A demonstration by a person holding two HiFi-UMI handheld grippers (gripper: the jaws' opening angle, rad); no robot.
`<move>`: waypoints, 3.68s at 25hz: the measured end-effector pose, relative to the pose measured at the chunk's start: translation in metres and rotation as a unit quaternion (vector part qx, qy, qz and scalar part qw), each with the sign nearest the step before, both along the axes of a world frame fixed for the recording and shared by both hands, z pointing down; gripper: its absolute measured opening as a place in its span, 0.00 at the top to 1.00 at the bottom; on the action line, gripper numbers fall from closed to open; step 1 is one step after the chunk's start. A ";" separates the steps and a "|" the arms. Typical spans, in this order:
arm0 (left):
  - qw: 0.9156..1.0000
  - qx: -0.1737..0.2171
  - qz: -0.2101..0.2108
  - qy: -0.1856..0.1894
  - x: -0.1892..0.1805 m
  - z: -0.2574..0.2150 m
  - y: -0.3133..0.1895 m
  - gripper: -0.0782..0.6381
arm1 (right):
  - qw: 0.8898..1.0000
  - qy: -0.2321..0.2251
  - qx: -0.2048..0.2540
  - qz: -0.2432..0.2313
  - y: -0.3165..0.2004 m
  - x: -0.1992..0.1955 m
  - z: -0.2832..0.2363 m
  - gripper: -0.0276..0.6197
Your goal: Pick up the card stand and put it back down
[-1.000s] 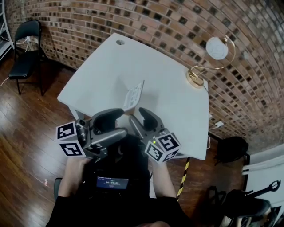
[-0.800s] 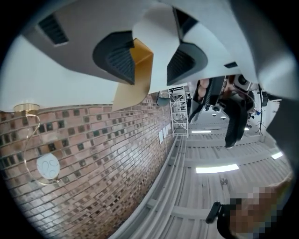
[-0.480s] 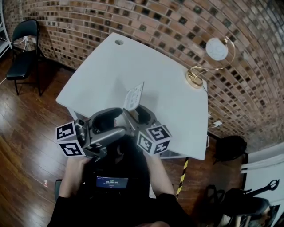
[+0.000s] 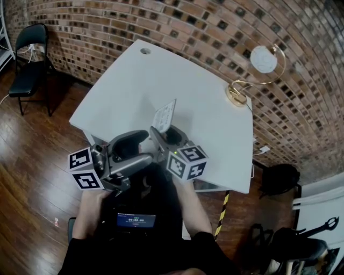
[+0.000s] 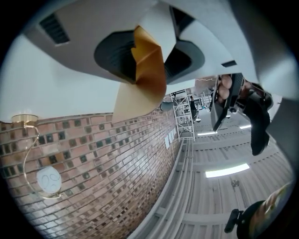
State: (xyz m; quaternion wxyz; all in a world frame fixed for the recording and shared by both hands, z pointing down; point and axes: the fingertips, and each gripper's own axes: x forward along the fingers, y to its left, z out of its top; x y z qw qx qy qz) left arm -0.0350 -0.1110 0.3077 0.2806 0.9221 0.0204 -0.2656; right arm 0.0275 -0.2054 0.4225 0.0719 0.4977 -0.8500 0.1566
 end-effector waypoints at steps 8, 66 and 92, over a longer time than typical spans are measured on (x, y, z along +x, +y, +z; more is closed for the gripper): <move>1.000 -0.002 0.002 0.001 0.001 0.003 0.000 0.49 | 1.000 -0.003 -0.009 0.003 0.003 0.009 0.001 0.70; 0.998 0.012 0.059 -0.031 0.054 0.007 0.018 0.49 | 0.993 -0.115 0.032 -0.007 0.033 0.126 -0.037 0.92; 0.993 0.035 0.103 -0.042 0.102 -0.008 0.047 0.49 | 0.989 -0.127 0.070 -0.035 0.087 0.155 -0.095 0.92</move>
